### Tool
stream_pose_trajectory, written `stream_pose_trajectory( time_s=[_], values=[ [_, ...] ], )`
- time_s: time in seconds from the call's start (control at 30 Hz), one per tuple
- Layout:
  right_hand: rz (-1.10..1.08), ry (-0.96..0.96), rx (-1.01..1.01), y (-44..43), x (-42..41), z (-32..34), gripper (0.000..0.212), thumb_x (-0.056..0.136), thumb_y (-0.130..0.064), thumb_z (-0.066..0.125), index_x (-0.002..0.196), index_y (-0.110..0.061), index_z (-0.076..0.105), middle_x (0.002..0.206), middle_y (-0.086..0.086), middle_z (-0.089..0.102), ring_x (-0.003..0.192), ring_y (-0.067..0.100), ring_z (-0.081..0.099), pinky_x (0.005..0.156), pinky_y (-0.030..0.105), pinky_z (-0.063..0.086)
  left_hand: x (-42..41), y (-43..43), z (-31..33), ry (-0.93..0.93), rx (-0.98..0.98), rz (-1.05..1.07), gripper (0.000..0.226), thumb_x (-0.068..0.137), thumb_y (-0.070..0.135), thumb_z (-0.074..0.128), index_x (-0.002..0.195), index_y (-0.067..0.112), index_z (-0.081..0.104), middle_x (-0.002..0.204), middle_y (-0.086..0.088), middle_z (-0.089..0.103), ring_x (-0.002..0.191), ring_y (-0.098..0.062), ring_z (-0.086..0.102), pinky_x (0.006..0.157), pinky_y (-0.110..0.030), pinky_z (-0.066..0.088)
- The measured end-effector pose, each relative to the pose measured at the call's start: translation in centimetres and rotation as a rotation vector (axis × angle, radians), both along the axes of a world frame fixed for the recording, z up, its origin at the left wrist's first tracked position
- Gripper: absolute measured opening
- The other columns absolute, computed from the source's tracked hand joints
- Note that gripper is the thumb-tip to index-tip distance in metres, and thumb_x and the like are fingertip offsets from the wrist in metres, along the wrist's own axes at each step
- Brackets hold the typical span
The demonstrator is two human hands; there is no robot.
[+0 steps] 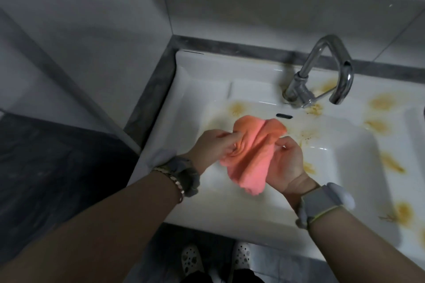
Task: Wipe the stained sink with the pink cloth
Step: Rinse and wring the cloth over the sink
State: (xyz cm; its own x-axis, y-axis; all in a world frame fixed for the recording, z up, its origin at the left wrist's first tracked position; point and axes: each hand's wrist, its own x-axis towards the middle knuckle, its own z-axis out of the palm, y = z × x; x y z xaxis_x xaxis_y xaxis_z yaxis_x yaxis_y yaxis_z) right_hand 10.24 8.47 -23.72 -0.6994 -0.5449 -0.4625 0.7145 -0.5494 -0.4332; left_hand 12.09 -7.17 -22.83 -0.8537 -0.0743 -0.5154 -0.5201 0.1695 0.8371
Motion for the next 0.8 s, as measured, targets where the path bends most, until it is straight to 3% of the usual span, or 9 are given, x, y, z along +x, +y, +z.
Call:
stream_pose_trajectory(
  time_s=[0.07, 0.17, 0.3, 0.4, 0.47, 0.53, 0.6, 0.73, 0.8],
  values=[
    [0.077, 0.062, 0.021, -0.2, 0.2, 0.5, 0.047, 0.051, -0.016, 0.047, 0.091, 0.005, 0.060, 0.088, 0.023, 0.063, 0.085, 0.032, 0.063, 0.089, 0.039, 0.043, 0.3, 0.3, 0.5, 0.004, 0.015, 0.008, 0.017, 0.086, 0.018, 0.062, 0.074, 0.007, 0.063, 0.081, -0.014, 0.058, 0.079, -0.020, 0.054, 0.079, -0.033, 0.044],
    [0.225, 0.271, 0.137, -0.1, 0.5, 1.3, 0.062, 0.060, 0.001, 0.034, 0.120, 0.009, 0.045, 0.110, 0.025, 0.050, 0.102, 0.036, 0.050, 0.095, 0.046, 0.037, 0.7, 0.7, 1.1, 0.001, 0.107, 0.046, 0.014, 0.088, 0.013, 0.054, 0.089, 0.003, 0.063, 0.087, -0.017, 0.056, 0.084, -0.022, 0.054, 0.085, -0.038, 0.048],
    [0.427, 0.365, 0.350, 0.6, 0.1, 2.0, 0.049, 0.081, 0.018, 0.030, 0.127, 0.007, 0.042, 0.099, 0.017, 0.057, 0.086, 0.027, 0.058, 0.074, 0.034, 0.047, 0.6, 0.7, 2.2, 0.233, -0.298, -0.153, 0.032, 0.092, 0.014, 0.048, 0.061, 0.018, 0.040, 0.062, 0.002, 0.044, 0.067, -0.019, 0.043, 0.062, -0.028, 0.038],
    [0.559, 0.540, 0.603, 1.0, -0.7, 2.6, 0.031, 0.081, 0.017, 0.047, 0.108, 0.004, 0.056, 0.089, 0.015, 0.061, 0.083, 0.023, 0.060, 0.072, 0.033, 0.049, 0.8, 0.1, 2.7, 0.407, -0.404, -0.201, 0.027, 0.092, 0.012, 0.048, 0.070, 0.022, 0.035, 0.060, 0.007, 0.039, 0.056, -0.012, 0.040, 0.049, -0.012, 0.032],
    [0.601, 0.717, 0.805, 1.0, -1.1, 3.1, 0.016, 0.077, 0.010, 0.060, 0.079, -0.005, 0.061, 0.060, -0.001, 0.062, 0.056, 0.007, 0.057, 0.056, 0.020, 0.045, 0.7, -0.8, 3.3, 0.529, -0.481, -0.205, 0.010, 0.091, 0.017, 0.048, 0.084, 0.018, 0.041, 0.061, 0.009, 0.041, 0.056, -0.007, 0.042, 0.050, -0.010, 0.033],
    [0.602, 0.813, 0.969, 1.5, -1.8, 3.0, 0.023, 0.072, 0.003, 0.063, 0.061, -0.014, 0.054, 0.037, -0.010, 0.052, 0.033, 0.000, 0.045, 0.038, 0.012, 0.035, 0.3, -1.7, 4.1, 0.599, -0.526, -0.254, 0.006, 0.092, 0.017, 0.046, 0.096, 0.014, 0.046, 0.061, 0.011, 0.042, 0.057, -0.009, 0.045, 0.053, -0.016, 0.034],
    [0.601, 0.884, 1.119, 1.8, -2.4, 2.7, 0.027, 0.072, 0.000, 0.063, 0.058, -0.019, 0.050, 0.040, -0.008, 0.051, 0.029, 0.003, 0.045, 0.033, 0.014, 0.035, -0.1, -2.2, 4.8, 0.563, -0.657, -0.398, 0.012, 0.092, 0.019, 0.046, 0.101, 0.011, 0.047, 0.062, 0.011, 0.043, 0.062, -0.018, 0.048, 0.060, -0.024, 0.035],
    [0.685, 1.112, 1.403, 2.5, -3.4, 2.0, 0.030, 0.067, -0.013, 0.069, 0.058, -0.028, 0.046, 0.062, -0.003, 0.054, 0.065, 0.019, 0.054, 0.052, 0.025, 0.037, -0.8, -2.4, 5.9, 0.219, -0.849, -0.693, 0.043, 0.080, 0.050, 0.060, 0.108, 0.017, 0.053, 0.087, 0.008, 0.051, 0.083, -0.016, 0.051, 0.072, -0.027, 0.036],
    [0.705, 1.136, 1.470, 2.8, -3.8, 1.8, 0.027, 0.067, -0.017, 0.071, 0.062, -0.027, 0.047, 0.069, 0.000, 0.057, 0.072, 0.021, 0.053, 0.057, 0.026, 0.036, -1.0, -2.2, 5.7, 0.162, -0.945, -0.724, 0.043, 0.076, 0.048, 0.066, 0.103, 0.015, 0.058, 0.093, 0.004, 0.054, 0.089, -0.019, 0.054, 0.072, -0.027, 0.037]
  ],
)
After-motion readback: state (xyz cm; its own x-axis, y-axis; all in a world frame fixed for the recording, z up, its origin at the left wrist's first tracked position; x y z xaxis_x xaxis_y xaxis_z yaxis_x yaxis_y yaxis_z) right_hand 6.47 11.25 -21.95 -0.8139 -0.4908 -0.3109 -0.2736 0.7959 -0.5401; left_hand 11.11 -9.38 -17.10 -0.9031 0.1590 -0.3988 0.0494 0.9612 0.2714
